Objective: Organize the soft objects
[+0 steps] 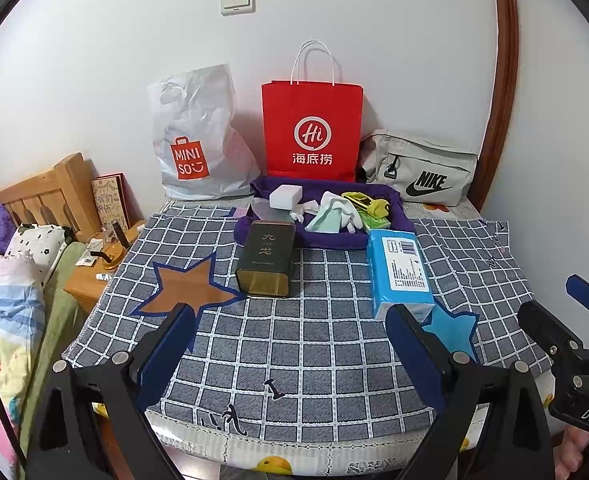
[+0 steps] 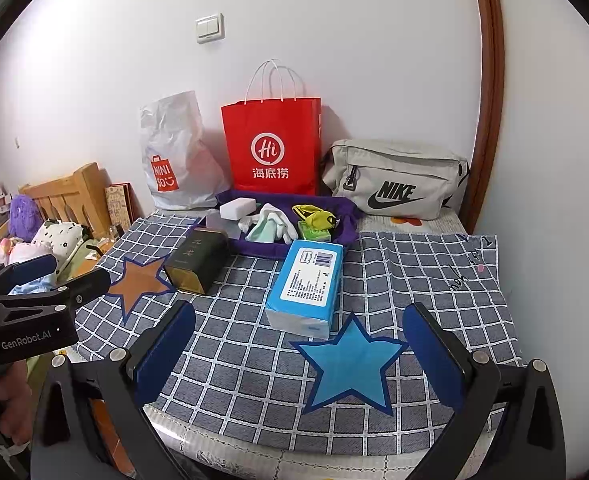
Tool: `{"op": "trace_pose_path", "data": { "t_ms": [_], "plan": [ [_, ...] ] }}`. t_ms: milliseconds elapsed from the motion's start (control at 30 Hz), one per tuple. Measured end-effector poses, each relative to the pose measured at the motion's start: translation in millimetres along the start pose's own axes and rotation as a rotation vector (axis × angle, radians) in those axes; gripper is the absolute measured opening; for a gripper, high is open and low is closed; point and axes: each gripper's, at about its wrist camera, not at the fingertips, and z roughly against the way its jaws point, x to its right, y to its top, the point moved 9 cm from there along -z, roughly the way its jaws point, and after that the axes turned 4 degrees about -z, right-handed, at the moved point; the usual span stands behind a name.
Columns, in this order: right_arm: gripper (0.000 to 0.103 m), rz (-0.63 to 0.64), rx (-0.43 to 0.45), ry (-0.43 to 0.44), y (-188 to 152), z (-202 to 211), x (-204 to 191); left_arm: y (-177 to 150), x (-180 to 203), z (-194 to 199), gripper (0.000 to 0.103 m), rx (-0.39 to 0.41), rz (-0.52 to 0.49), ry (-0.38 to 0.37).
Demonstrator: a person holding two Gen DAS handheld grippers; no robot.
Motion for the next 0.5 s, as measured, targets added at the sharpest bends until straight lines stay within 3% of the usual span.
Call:
{"op": "trace_pose_path", "data": {
  "t_ms": [500],
  "plan": [
    [0.102,0.006,0.000,0.004,3.1,0.7,-0.5,5.7,1.1,-2.8,0.096,0.002,-0.005,-0.006]
  ]
}}
